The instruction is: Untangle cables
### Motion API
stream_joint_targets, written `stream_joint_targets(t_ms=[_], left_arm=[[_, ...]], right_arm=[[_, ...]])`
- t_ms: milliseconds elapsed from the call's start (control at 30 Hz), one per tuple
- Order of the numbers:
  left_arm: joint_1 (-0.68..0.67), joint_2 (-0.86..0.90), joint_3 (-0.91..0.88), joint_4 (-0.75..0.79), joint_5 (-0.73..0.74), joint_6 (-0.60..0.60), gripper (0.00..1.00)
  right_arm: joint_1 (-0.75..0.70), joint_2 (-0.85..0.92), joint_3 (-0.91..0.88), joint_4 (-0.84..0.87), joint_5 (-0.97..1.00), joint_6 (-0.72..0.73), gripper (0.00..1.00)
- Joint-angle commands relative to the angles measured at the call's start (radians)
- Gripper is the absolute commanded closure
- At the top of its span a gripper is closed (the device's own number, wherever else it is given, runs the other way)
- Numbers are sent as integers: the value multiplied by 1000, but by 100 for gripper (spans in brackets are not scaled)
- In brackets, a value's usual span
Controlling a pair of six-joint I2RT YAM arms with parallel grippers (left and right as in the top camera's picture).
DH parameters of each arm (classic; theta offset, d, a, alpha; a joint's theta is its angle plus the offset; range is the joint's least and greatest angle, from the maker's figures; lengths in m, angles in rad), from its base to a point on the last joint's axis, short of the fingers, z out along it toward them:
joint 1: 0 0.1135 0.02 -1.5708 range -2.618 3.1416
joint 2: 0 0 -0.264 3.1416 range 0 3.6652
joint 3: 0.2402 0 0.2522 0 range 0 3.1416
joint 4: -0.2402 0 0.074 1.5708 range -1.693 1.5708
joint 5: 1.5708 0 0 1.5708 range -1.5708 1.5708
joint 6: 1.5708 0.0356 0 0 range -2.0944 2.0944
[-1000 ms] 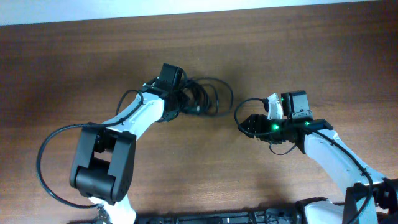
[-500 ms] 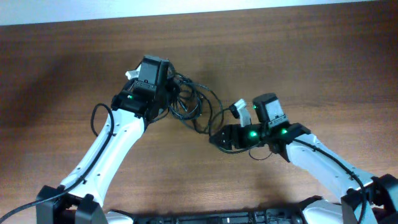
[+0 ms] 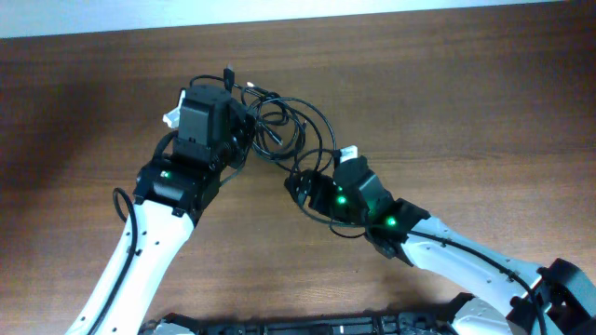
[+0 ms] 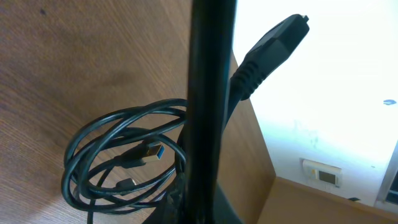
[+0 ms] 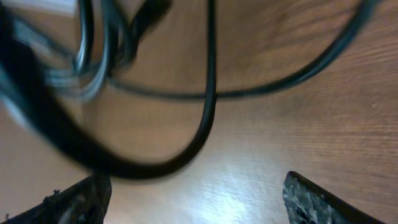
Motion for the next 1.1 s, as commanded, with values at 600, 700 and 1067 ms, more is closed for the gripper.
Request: stream_joint_targets(t_ms=[600,700,1067], left_arm=[[72,-29,9,32,72,-16,100],[56,-29,9,69,72,-17,100],[32,-36,9,222,165,-16,100]], right_arm=[[-45,268,6,300,38,160,71],[-58,268,6,388,-77,325,20],[-29,268,6,393,209,529,1]])
